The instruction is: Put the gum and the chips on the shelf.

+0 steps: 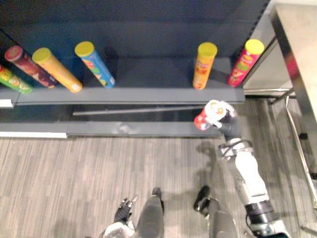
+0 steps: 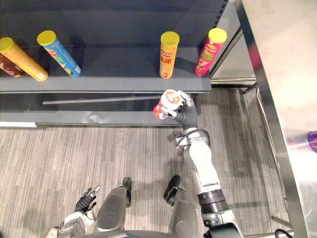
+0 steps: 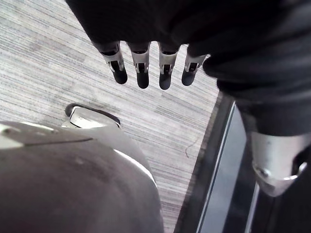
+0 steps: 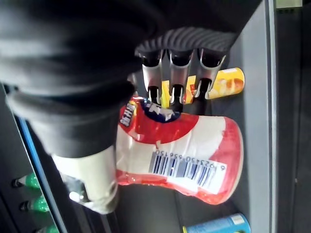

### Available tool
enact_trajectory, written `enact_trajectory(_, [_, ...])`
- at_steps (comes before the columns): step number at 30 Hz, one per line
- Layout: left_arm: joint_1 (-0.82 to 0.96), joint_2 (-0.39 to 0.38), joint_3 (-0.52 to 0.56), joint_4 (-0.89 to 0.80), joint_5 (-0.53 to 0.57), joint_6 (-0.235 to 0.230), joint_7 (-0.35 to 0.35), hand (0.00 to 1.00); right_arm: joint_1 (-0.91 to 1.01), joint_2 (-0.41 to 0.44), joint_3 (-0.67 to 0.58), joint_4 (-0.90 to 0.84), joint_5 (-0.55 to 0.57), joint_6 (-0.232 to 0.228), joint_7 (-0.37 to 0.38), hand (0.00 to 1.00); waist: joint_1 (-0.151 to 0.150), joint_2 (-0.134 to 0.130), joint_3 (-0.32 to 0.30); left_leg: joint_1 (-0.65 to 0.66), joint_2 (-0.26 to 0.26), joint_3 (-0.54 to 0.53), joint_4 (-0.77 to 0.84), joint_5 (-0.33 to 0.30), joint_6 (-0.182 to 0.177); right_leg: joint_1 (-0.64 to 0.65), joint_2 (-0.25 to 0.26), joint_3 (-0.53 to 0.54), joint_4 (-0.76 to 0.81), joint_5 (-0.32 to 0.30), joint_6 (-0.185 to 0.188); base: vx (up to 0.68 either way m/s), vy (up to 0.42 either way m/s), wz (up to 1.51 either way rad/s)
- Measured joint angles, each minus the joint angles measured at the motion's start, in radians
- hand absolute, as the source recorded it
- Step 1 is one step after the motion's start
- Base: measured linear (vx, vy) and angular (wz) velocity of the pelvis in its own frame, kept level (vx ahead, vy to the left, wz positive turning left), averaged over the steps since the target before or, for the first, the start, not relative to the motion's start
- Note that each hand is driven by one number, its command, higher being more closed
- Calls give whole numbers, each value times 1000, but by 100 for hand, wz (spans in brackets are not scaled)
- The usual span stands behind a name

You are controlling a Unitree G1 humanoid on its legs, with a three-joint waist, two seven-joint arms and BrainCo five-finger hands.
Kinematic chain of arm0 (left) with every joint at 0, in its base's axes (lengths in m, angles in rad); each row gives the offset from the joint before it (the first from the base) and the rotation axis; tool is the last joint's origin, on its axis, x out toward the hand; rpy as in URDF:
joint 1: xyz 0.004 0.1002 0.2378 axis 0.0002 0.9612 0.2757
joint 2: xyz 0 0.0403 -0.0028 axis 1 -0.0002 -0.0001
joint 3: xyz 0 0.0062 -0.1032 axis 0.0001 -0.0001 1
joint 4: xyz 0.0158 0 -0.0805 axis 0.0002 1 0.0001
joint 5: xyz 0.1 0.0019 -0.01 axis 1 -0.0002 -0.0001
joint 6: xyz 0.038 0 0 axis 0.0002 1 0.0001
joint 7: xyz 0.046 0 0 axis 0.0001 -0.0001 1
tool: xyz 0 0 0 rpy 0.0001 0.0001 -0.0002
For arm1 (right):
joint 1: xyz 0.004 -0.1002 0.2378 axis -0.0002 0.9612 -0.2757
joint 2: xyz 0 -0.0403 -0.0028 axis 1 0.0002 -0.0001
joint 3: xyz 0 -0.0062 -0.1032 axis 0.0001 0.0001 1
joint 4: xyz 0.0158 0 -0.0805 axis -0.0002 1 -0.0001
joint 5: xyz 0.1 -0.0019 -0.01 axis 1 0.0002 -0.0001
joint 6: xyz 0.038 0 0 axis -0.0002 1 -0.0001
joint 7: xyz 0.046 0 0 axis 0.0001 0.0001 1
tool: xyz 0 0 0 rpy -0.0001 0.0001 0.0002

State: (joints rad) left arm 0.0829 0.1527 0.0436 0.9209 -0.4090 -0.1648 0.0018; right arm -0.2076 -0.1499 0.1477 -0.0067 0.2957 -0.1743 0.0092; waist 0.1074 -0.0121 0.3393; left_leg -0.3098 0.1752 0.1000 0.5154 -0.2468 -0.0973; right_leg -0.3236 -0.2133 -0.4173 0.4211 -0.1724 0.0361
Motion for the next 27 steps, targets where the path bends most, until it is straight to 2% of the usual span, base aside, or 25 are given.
enact_trajectory(2, [1,6,0,-1,1,1,0,0,4,4,8,27,2,2,0,100,-7,2,3,-48,45,46,139,34,27,29,8,-12,10,-15,-9,-8,-110,13])
enact_trajectory(4, [-1,18,2,-7,1,0,-4,0,13,15,10,24,22,1,0,100,-19,-13,13,-100,72,90,230,105,34,64,-2,-19,-2,-22,-11,-11,-84,24])
enact_trajectory(5, [-1,27,1,-10,2,0,-5,0,14,19,16,22,23,-1,0,100,-21,-16,13,-112,89,115,232,106,52,66,-8,-25,-8,-22,-11,2,-41,19])
enact_trajectory(6, [-1,30,0,-9,2,0,-5,0,14,19,15,23,23,-1,0,100,-24,-16,13,-117,106,131,201,97,59,64,-12,-25,-10,-22,-11,28,23,9])
enact_trajectory(7, [0,31,0,-9,2,0,-6,0,16,18,14,26,23,-1,-1,100,-29,-19,15,-124,121,135,130,88,45,60,-21,-25,-14,-22,-9,66,87,6])
enact_trajectory(9, [0,38,0,-6,2,0,-7,0,15,17,14,32,23,0,-2,100,-33,-25,16,-122,129,128,-32,112,19,48,-44,-21,-14,-20,5,104,151,10])
enact_trajectory(11, [5,38,1,0,2,1,-6,0,10,17,17,58,22,0,-1,100,-46,-25,16,-115,130,104,-207,189,-8,49,-78,-12,-11,-16,43,183,257,11])
enact_trajectory(13, [16,33,2,5,2,0,-7,0,5,8,18,76,21,2,-1,100,-45,-23,13,-60,138,111,-350,274,-40,52,-107,17,11,-16,97,258,365,-19])
enact_trajectory(14, [8,44,5,26,23,1,-6,0,4,25,17,102,20,5,0,100,-45,-59,6,-51,112,151,-316,317,-41,71,-135,40,-21,7,146,230,278,-24])
enact_trajectory(15, [8,51,5,27,34,1,-6,0,4,33,19,106,20,16,3,100,-44,-70,0,-57,109,161,-272,292,-26,90,-135,42,-52,33,152,314,313,-24])
enact_trajectory(16, [7,50,12,25,43,2,-6,0,1,36,19,103,20,23,10,100,-39,-74,-1,-75,116,162,-153,228,-12,146,-133,43,-118,75,166,294,304,-22])
enact_trajectory(18, [7,48,20,27,92,1,-3,0,4,36,16,87,20,22,23,100,-40,-72,-35,-104,116,166,-9,121,9,207,-139,48,-194,125,186,263,375,-25])
enact_trajectory(19, [6,51,19,29,109,1,-3,0,12,36,15,81,20,22,23,100,-42,-70,-51,-116,117,169,20,89,8,205,-140,54,-204,142,189,190,352,-27])
enact_trajectory(21, [-6,68,0,38,111,3,-6,0,33,39,13,74,20,23,23,100,-39,-79,-68,-121,115,206,81,7,35,190,-160,95,-203,206,171,150,337,-36])
enact_trajectory(22, [-9,74,-1,39,109,3,-5,0,40,39,14,75,19,26,23,100,-36,-80,-68,-116,115,223,85,-5,42,173,-168,101,-193,232,148,115,327,-52])
enact_trajectory(24, [-9,65,-1,50,101,4,1,0,48,45,17,98,17,44,20,100,-25,-76,-66,-62,119,290,69,-27,76,103,-194,85,-112,348,-7,102,325,-68])
enact_trajectory(26, [1,58,-3,57,99,11,2,0,58,51,18,103,16,46,17,100,-27,-63,-58,12,111,329,58,-48,103,73,-213,58,65,339,-38,88,263,-39])
enact_trajectory(27, [8,56,-1,57,99,11,3,0,58,52,19,103,15,46,18,100,-27,-61,-60,37,105,337,46,-53,105,77,-215,43,76,350,-55,97,258,-30])
